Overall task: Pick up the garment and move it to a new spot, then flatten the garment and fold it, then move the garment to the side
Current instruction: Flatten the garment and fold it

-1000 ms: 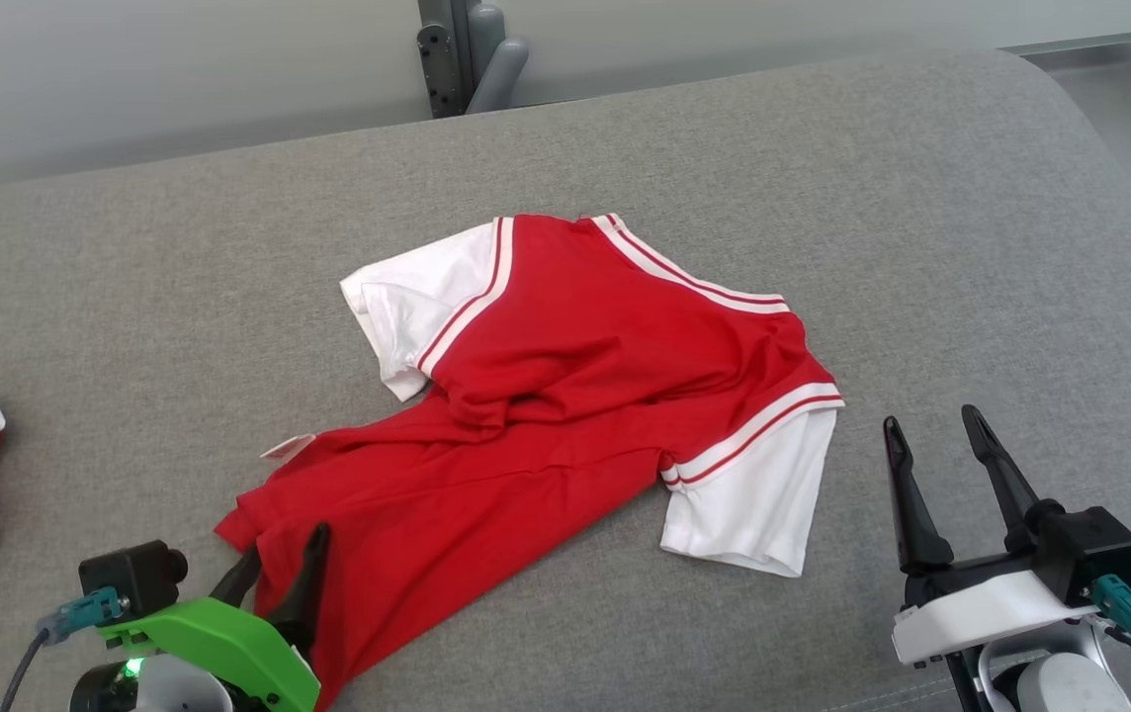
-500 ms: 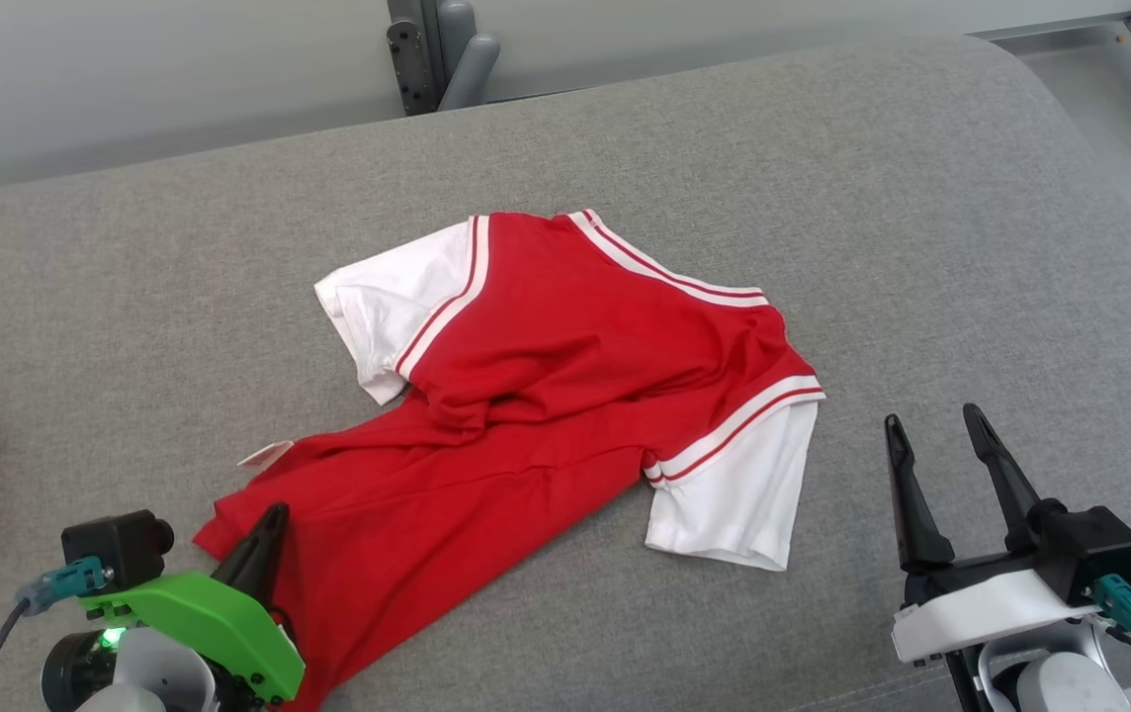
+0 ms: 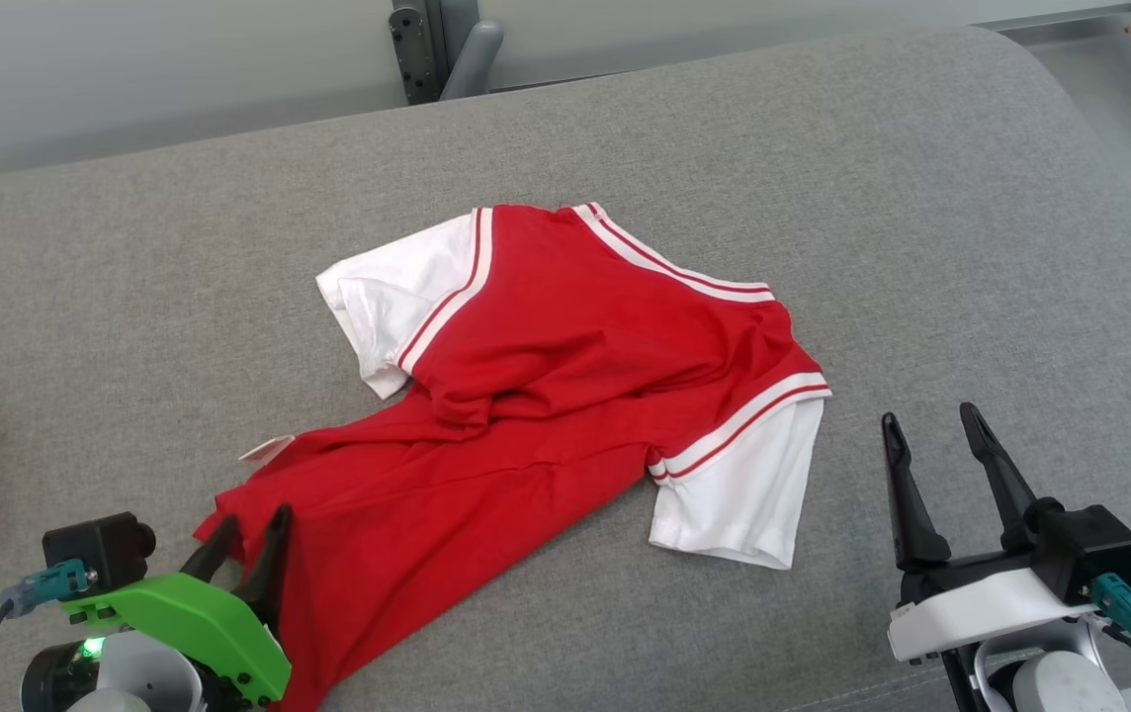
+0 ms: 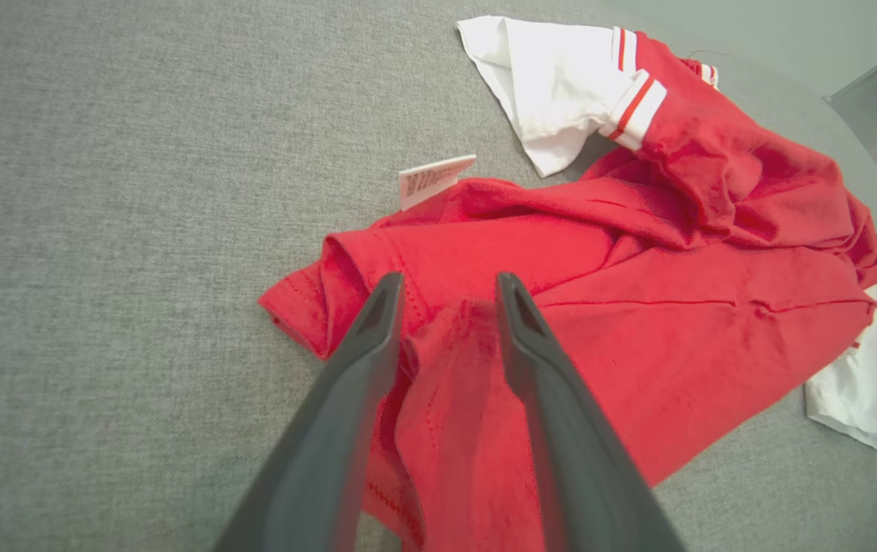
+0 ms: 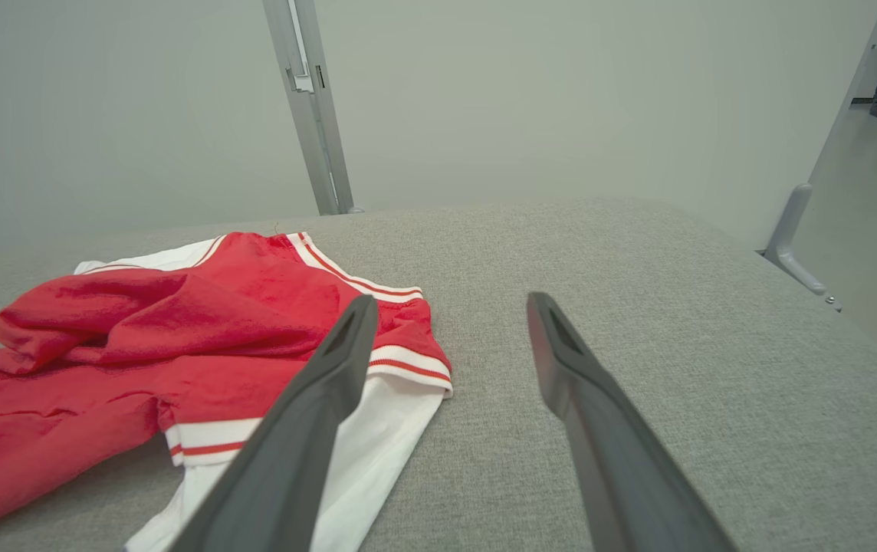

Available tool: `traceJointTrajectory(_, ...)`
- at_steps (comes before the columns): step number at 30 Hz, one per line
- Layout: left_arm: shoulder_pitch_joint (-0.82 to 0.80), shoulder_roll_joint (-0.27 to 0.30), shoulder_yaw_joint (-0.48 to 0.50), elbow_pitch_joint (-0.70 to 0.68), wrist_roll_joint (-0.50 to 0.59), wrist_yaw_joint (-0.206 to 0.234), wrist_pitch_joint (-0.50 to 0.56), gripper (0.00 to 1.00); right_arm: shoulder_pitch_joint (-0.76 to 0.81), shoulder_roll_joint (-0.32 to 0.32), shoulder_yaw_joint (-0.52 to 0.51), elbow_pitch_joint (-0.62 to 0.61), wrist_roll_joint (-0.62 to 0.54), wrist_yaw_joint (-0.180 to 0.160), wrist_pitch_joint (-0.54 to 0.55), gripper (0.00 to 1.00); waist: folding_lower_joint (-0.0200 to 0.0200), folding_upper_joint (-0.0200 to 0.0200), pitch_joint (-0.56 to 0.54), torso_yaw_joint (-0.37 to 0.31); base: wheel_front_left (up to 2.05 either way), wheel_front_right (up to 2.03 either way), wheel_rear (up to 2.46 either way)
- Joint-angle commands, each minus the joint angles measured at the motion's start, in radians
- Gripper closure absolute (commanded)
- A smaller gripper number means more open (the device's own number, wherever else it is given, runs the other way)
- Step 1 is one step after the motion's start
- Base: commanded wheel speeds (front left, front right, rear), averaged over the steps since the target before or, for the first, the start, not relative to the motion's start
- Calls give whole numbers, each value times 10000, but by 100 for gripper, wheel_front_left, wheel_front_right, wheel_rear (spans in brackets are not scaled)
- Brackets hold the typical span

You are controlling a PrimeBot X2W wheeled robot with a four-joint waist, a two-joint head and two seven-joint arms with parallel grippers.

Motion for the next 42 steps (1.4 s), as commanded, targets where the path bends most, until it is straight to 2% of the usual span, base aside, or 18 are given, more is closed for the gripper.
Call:
traceJointTrajectory(1, 72, 7, 28, 26, -9, 33, 17, 0, -105, -14, -17, 3, 41, -7, 0, 0, 0, 0, 14, 3, 0, 0, 0)
traceJointTrajectory(8, 126, -7, -76, 39, -134, 48, 227, 0, -115, -4, -50, 27, 22, -7, 0, 0, 0, 0, 34, -8, 0, 0, 0)
traceJointTrajectory(9, 133, 8, -89, 37, -130, 60, 254, 8, -120, -2, -52, 26, 21, -9, 0, 0, 0, 0, 39, -9, 0, 0, 0)
traceJointTrajectory(10, 139, 13, -96, 44, -127, 70, 250, 37, -124, -1, -50, 26, 21, -9, 0, 0, 0, 0, 43, -10, 0, 0, 0)
traceJointTrajectory(11, 139, 16, -103, 55, -125, 68, 262, 54, -130, -1, -46, 27, 21, -7, 2, 0, 0, 0, 45, -12, 0, 0, 0)
traceJointTrajectory(13, 134, -3, -116, 80, -123, 78, 273, 71, -141, 0, -38, 33, 22, -7, 2, 0, 0, 0, 45, -16, 0, 0, 0)
traceJointTrajectory(14, 137, -16, -127, 90, -122, 84, 281, 86, -143, 1, -36, 32, 23, -7, 0, 0, 0, 0, 45, -19, 0, 0, 0)
traceJointTrajectory(16, 171, -29, -169, 117, -133, 95, 327, 100, -133, 1, -34, 35, 14, -7, 2, 0, 0, 0, 28, -27, 0, 0, 0)
traceJointTrajectory(23, 192, -14, -273, 34, -132, -50, 408, 100, -122, 5, -55, 17, 12, -7, 0, 0, 0, 0, 35, -28, 0, 0, 0)
traceJointTrajectory(31, -279, 184, 99, -258, 90, 62, 28, 100, -169, 5, -24, 34, 15, -9, 2, 0, 0, 0, -1, -55, 0, 0, 0)
traceJointTrajectory(42, -2303, 336, 338, -377, 735, 25, 304, 100, -303, 4, -9, 32, 64, -7, 1, 0, 0, 0, 54, -199, 0, 0, 0)
